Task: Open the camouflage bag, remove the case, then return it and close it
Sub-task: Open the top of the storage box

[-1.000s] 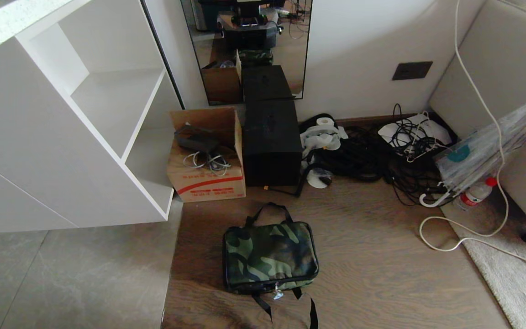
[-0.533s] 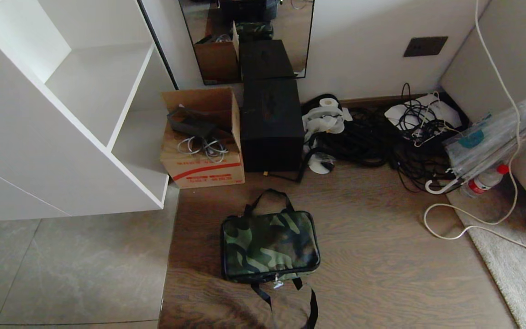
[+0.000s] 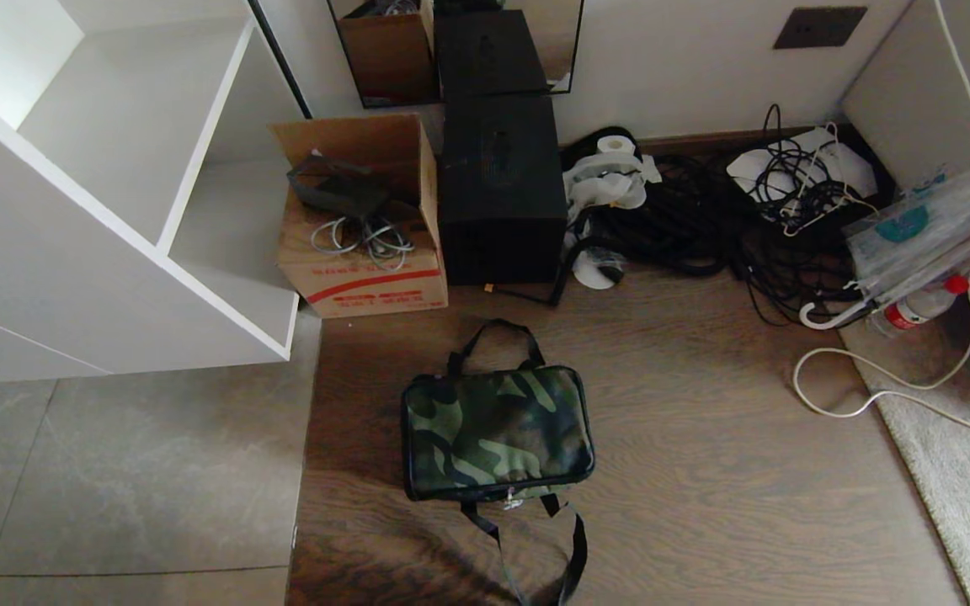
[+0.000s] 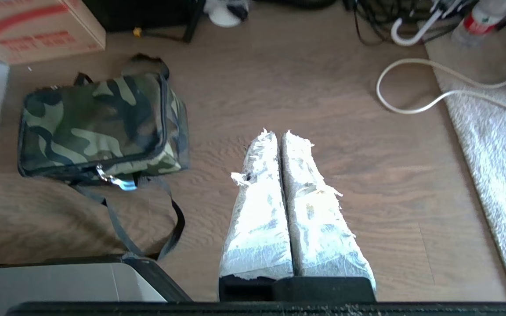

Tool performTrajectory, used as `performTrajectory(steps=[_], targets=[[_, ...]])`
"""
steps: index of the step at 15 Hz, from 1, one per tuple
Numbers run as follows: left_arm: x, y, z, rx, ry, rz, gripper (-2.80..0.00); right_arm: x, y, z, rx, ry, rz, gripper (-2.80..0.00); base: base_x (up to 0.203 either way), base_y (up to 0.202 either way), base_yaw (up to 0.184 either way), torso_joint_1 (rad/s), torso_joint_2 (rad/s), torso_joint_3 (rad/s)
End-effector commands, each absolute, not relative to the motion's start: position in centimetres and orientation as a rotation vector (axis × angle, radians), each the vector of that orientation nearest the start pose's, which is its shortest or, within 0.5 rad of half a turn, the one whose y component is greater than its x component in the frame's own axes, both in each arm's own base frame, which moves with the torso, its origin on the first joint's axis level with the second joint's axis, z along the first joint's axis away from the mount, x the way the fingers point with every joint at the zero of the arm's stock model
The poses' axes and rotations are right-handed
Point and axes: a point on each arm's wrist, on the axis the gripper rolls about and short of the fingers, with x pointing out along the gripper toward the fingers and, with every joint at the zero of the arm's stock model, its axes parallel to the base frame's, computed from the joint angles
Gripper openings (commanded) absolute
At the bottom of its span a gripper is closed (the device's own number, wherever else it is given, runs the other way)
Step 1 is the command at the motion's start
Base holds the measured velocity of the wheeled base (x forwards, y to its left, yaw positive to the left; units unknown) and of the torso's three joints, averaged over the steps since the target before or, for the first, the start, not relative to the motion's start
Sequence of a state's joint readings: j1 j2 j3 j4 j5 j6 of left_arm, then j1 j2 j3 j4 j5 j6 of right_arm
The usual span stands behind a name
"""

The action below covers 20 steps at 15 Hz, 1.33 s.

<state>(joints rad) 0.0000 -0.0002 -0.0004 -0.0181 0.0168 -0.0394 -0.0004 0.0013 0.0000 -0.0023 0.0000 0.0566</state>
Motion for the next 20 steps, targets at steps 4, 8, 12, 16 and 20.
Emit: performTrajectory(steps=[4,8,12,16,20], targets=[[-2.21,0.04,7.5,-0.04,-0.011,0.017,-2.8,-2.27,0.0,7.58,0.057,-0.001,0.002,-2.8,0.0,0.0,0.0,0.002,0.0,-0.197],[-2.21,0.04,7.48,-0.04,-0.01,0.018,-2.8,-2.27,0.0,7.58,0.057,-0.002,0.0,-2.8,0.0,0.0,0.0,0.003,0.0,-0.199],[-2.21,0.04,7.49,-0.038,-0.01,0.018,-2.8,-2.27,0.0,7.58,0.057,-0.002,0.0,-2.8,0.0,0.0,0.0,0.001,0.0,-0.175],[-2.21,0.04,7.48,-0.041,-0.01,0.017,-2.8,-2.27,0.0,7.58,0.057,-0.001,0.001,-2.8,0.0,0.0,0.0,0.0,0.0,-0.023],[-2.21,0.04,7.49,-0.04,-0.01,0.017,-2.8,-2.27,0.0,7.58,0.057,-0.002,0.0,-2.8,0.0,0.0,0.0,0.0,0.0,0.0]])
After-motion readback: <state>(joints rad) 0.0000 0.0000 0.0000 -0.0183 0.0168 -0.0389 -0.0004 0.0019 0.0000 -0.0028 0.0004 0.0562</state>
